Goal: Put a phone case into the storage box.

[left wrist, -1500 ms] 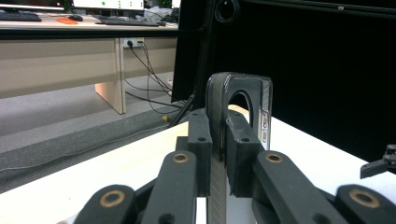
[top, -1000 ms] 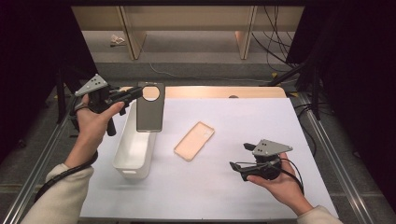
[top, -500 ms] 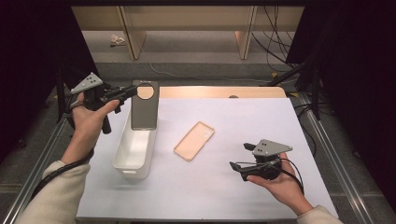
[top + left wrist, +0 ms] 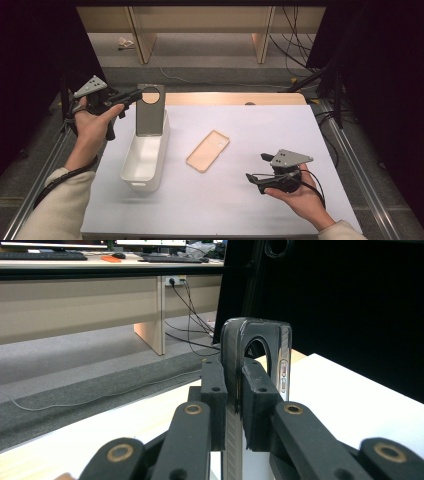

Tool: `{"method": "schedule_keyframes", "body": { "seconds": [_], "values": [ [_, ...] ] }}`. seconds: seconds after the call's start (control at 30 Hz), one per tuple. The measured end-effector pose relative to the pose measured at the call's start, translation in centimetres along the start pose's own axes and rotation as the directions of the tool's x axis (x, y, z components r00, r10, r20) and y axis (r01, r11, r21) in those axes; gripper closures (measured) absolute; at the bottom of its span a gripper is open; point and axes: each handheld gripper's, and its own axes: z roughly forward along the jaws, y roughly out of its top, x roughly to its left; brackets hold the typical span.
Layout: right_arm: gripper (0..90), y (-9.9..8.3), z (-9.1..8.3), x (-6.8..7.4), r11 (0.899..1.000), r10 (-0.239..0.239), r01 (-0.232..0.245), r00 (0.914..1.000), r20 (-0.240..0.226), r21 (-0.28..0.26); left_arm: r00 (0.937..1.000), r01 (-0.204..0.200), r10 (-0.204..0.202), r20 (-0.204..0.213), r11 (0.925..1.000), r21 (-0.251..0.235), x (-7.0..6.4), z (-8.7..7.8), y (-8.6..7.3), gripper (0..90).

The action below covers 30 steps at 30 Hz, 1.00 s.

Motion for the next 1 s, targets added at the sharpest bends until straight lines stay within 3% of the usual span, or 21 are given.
{"method": "schedule_keyframes", "body": {
  "seconds": [1.0],
  "values": [
    [18.5, 0.0, 0.0, -0.1, 1.0, 0.002, -0.002, 1.0, -0.002, 0.0, 0.9984, 0.016, -0.014, -0.054, 0.9992, 0.036, 2.7, 1.8, -0.8, 81.6]
  ]
}}
